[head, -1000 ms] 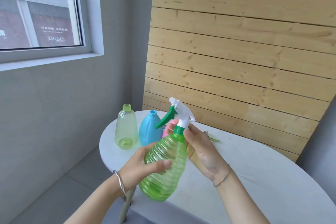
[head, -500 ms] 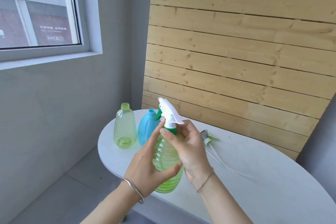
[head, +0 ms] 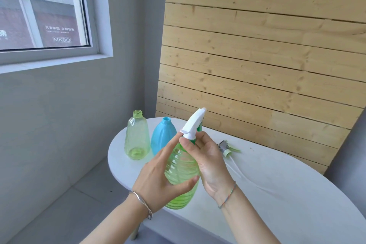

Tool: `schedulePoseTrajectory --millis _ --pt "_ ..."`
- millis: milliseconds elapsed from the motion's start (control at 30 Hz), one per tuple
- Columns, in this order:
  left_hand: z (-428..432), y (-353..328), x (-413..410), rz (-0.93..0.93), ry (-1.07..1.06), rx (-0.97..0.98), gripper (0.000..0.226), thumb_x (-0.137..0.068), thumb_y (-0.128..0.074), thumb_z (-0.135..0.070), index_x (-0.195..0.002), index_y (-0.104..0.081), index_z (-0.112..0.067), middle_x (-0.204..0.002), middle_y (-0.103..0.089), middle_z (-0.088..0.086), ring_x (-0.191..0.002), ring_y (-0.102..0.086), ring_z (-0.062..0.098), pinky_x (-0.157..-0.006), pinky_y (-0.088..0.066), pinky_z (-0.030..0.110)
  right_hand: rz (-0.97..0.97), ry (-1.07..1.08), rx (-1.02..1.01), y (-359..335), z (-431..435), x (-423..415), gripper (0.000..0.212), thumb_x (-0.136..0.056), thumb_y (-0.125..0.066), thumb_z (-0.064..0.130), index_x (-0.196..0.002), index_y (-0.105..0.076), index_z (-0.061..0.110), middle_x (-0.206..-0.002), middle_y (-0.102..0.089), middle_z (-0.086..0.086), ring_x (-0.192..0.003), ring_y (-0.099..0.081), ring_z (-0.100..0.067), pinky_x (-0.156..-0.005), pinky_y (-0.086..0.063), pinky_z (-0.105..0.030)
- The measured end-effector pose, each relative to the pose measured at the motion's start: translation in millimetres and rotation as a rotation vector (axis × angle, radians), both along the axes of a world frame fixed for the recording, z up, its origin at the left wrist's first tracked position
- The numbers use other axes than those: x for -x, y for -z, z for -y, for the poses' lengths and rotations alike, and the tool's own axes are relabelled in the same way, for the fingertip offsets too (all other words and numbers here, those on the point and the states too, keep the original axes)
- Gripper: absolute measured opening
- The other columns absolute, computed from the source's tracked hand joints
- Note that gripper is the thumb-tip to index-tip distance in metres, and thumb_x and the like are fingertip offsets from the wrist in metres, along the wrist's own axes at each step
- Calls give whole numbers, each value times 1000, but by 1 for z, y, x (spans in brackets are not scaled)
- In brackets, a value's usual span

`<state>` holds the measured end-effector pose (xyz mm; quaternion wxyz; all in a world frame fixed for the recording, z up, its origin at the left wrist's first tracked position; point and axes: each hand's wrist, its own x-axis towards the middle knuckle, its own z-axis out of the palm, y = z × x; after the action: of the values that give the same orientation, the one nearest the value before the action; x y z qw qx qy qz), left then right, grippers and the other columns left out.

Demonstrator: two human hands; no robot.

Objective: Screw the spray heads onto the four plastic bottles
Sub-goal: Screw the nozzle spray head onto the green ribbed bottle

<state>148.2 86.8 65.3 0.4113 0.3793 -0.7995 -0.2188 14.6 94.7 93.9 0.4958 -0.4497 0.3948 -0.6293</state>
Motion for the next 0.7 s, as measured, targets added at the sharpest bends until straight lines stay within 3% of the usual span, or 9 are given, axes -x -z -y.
schedulePoseTrajectory --millis 100,167,267,367,500,567,633,667,700 --pt "2 2 -3 -3 6 -21 90 -62 -65 -62 -133 -10 -66 -124 -45 -44 -112 -51 -11 -83 -37 -3 -55 -135 -23 -1 -1 1 38 -79 -70 40 -111 -70 20 -155 -31 -11 -142 -34 -24 -115 -31 -50" --pt "2 2 -4 -9 1 -27 92 -61 -65 -62 -134 -9 -66 -125 -46 -43 -109 -52 -12 -80 -36 -5 31 -230 -41 -1 0 6 42 -83 -62 39 -117 -68 15 -159 -22 -9 -142 -35 -23 -115 -30 -49" --pt "0 1 -3 -6 -2 -5 93 -61 -66 -62 -135 -9 -65 -118 -42 -53 -102 -53 -12 -77 -38 -4 3 -154 -5 0 -1 6 40 -77 -72 31 -110 -70 10 -156 -27 -17 -138 -41 -28 -114 -31 -54" --pt "0 -1 -1 10 8 0 91 -61 -65 -63 -134 -10 -65 -119 -44 -49 -109 -51 -9 -82 -40 0 4 -31 14 3 0 1 23 -71 -79 20 -92 -70 14 -147 -40 -24 -124 -54 -32 -110 -35 -58" --pt "0 -3 -3 -34 11 -18 93 -62 -65 -62 -137 -9 -63 -128 -47 -38 -109 -52 -12 -81 -40 1 61 -250 -39 1 2 9 51 -82 -66 37 -126 -60 13 -159 -23 -11 -143 -34 -24 -116 -28 -52" --pt "-1 -2 -2 -72 20 -15 100 -62 -67 -61 -140 -3 -59 -121 -53 -35 -103 -59 0 -82 -49 15 30 -236 -36 1 2 10 49 -80 -65 37 -121 -64 10 -160 -20 -14 -144 -31 -26 -116 -29 -52" --pt "-2 -1 -1 -86 11 -13 109 -61 -69 -59 -142 4 -54 -114 -65 -15 -100 -62 21 -86 -51 31 -18 -138 -13 2 1 6 43 -72 -75 36 -109 -70 13 -158 -22 -19 -141 -36 -31 -114 -31 -54" --pt "-2 0 -1 -95 8 -29 112 -60 -69 -59 -142 7 -54 -110 -65 -12 -101 -62 24 -88 -52 30 -7 -107 -9 3 1 6 38 -68 -79 34 -101 -72 16 -156 -26 -20 -136 -42 -34 -112 -33 -55" --pt "-2 0 0 -113 13 -59 115 -58 -70 -59 -141 11 -54 -110 -60 -25 -103 -62 13 -88 -50 20 5 -95 -3 4 2 6 36 -65 -81 33 -96 -71 18 -154 -30 -20 -132 -47 -35 -112 -34 -55"
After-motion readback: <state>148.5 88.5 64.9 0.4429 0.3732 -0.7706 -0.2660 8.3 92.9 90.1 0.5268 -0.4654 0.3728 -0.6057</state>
